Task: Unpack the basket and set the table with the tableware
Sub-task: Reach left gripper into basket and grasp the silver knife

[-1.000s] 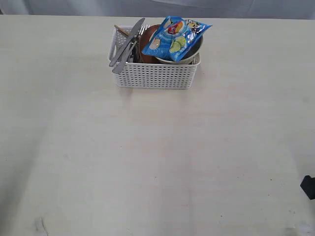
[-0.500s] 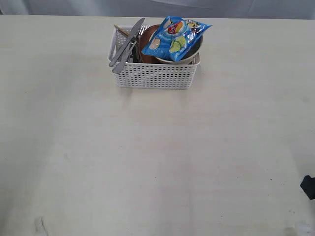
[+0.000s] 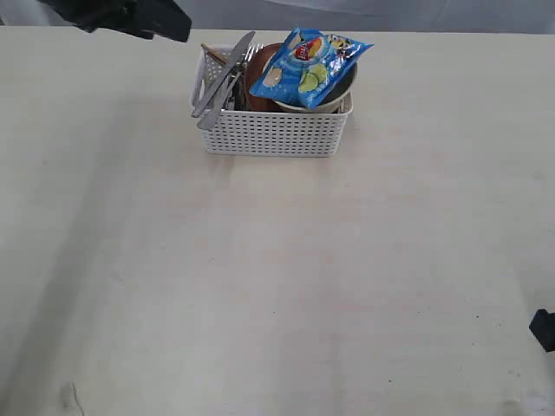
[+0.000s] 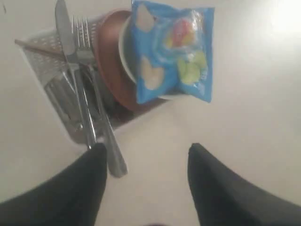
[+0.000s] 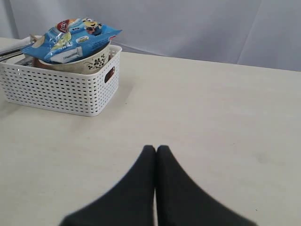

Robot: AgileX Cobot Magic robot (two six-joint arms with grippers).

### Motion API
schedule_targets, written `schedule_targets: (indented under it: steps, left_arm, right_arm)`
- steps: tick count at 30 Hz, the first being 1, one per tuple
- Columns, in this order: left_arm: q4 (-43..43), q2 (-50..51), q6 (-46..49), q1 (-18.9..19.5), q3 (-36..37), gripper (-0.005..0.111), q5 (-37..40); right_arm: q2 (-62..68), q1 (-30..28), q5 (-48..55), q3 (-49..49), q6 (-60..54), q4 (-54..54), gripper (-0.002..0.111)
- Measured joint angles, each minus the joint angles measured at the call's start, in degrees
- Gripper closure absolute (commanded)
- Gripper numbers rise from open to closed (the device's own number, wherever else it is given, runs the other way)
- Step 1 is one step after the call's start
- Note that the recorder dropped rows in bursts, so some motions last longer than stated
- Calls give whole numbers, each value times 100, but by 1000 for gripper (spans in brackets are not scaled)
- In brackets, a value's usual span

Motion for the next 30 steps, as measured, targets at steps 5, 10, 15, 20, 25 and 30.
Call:
schedule_targets:
  steps: [5, 10, 15, 20, 25, 30]
  left_arm:
    - [-366, 1005, 822, -167, -150, 63, -754]
    - [-190, 1799, 900, -332, -667, 67, -884]
    - [318, 2324, 614, -382, -1147, 61, -969]
    - [508, 2550, 479, -382, -1343, 75, -1019]
    - [531, 2659, 470, -382, -1343, 79, -1032]
    - [531, 2714, 470, -382, -1343, 59, -1043]
  right_arm:
    - [0, 0, 0, 0, 0, 0, 109]
    - [0, 0, 0, 0, 0, 0, 109]
    - [0, 0, 0, 0, 0, 0, 109]
    - [0, 0, 0, 0, 0, 0, 109]
    - [0, 0, 12, 0, 0, 0, 109]
    - [0, 0, 12, 0, 0, 0, 109]
